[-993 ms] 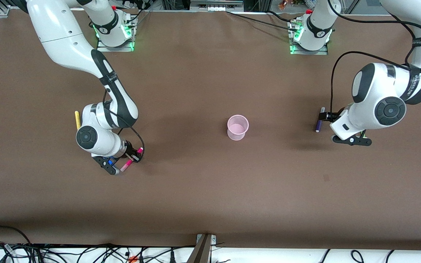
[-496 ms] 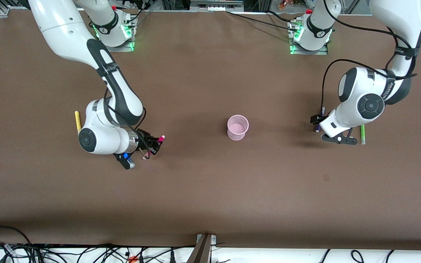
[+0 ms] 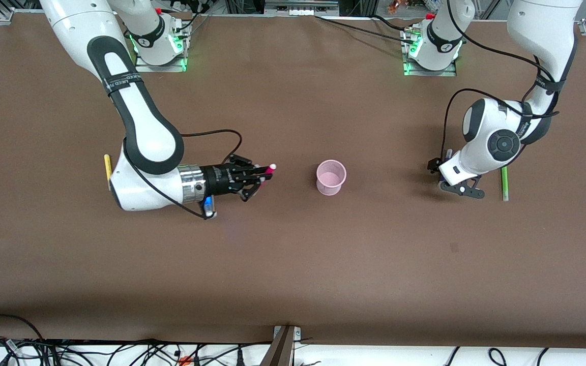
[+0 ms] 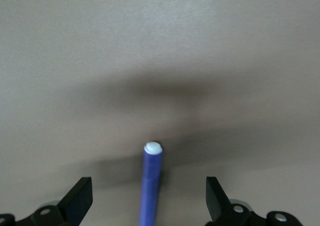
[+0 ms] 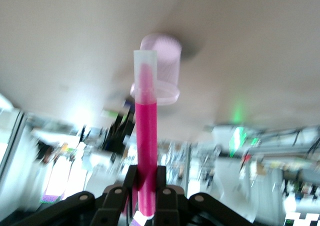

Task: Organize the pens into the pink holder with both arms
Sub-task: 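Lift the pink marker with the right gripper while the left gripper grasps the blue marker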

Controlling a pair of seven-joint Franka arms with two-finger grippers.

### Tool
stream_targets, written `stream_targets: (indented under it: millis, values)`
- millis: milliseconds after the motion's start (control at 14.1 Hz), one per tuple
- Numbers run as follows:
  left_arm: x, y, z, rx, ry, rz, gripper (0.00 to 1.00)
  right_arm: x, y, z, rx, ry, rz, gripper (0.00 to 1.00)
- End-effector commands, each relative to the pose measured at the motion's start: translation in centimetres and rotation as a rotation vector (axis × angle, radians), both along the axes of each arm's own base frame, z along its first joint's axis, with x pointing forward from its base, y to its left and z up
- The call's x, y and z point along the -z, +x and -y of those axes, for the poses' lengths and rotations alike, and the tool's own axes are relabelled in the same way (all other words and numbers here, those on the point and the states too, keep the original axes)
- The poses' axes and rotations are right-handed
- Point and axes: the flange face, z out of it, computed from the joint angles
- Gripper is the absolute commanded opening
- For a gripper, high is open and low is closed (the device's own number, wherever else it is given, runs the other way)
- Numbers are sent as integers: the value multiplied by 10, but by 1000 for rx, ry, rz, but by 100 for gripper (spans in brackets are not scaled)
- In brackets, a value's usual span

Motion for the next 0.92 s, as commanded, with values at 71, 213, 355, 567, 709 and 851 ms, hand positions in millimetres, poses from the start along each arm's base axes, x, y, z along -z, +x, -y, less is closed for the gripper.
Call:
stream_targets:
  millis: [71, 213, 355, 567, 709, 851]
  values:
    - [12, -6, 0, 35, -1, 11, 98, 16, -20, -63, 126, 154, -122, 0]
    - [16, -7, 0, 35, -1, 3, 75, 35, -51, -117, 158, 222, -125, 0]
    - [17, -8, 0, 37, -1, 0, 43, 54, -68, -141, 196, 240, -113, 0]
    - [25, -10, 0, 78, -8, -16, 27, 65, -93, -170, 207, 320, -90, 0]
    - [26, -10, 0, 79, -9, -20, 22, 80, -101, -169, 194, 309, -70, 0]
    - [23, -9, 0, 91, -10, -17, 1, 94, -104, -168, 187, 304, -50, 0]
